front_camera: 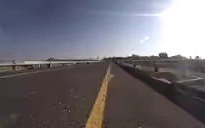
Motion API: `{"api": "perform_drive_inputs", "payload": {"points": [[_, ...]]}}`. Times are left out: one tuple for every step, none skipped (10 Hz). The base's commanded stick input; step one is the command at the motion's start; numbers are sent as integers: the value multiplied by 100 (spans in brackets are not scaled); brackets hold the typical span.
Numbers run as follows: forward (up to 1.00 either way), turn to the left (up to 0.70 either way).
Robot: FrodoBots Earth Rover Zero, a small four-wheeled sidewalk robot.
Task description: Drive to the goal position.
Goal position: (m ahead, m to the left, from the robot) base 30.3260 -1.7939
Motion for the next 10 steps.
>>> {"api": "perform_drive_inputs", "payload": {"points": [[70, 0], [70, 0], [70, 0], [70, 0], [70, 0], [70, 0], [70, 0], [70, 0], [70, 0], [70, 0]]}}
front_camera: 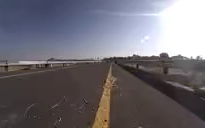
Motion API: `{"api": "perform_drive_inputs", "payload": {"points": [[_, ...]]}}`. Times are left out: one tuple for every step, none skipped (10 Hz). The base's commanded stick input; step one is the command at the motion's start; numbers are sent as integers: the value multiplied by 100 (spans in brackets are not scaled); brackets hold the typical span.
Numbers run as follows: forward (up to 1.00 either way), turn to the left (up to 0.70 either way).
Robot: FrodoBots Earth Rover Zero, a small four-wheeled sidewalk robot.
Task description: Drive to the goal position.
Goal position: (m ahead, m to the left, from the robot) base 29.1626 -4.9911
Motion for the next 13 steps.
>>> {"api": "perform_drive_inputs", "payload": {"points": [[70, 0], [70, 0], [70, 0], [70, 0], [70, 0], [70, 0], [70, 0], [70, 0], [70, 0], [70, 0], [70, 0], [70, 0], [70, 0]]}}
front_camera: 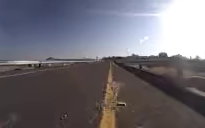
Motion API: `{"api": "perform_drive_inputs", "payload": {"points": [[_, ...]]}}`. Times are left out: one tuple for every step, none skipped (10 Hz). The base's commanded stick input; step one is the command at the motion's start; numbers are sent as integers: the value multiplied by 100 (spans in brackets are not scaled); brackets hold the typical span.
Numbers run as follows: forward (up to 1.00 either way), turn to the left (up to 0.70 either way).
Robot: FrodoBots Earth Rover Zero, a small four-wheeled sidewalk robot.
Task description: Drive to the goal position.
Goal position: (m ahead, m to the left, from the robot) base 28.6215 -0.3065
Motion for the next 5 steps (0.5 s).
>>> {"api": "perform_drive_inputs", "payload": {"points": [[70, 0], [70, 0], [70, 0], [70, 0], [70, 0]]}}
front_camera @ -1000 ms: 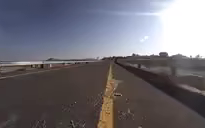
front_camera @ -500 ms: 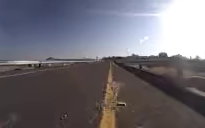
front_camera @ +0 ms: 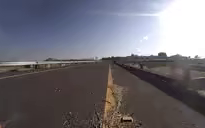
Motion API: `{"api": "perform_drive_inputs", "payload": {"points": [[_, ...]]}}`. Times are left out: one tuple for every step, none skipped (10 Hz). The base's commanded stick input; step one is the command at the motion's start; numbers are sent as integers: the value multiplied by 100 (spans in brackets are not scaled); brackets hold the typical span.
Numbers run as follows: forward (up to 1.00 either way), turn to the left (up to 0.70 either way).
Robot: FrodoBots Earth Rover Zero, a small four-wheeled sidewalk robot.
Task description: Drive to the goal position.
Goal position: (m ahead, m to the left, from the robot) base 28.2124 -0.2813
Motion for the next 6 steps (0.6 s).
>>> {"api": "perform_drive_inputs", "payload": {"points": [[70, 0], [70, 0], [70, 0], [70, 0], [70, 0], [70, 0]]}}
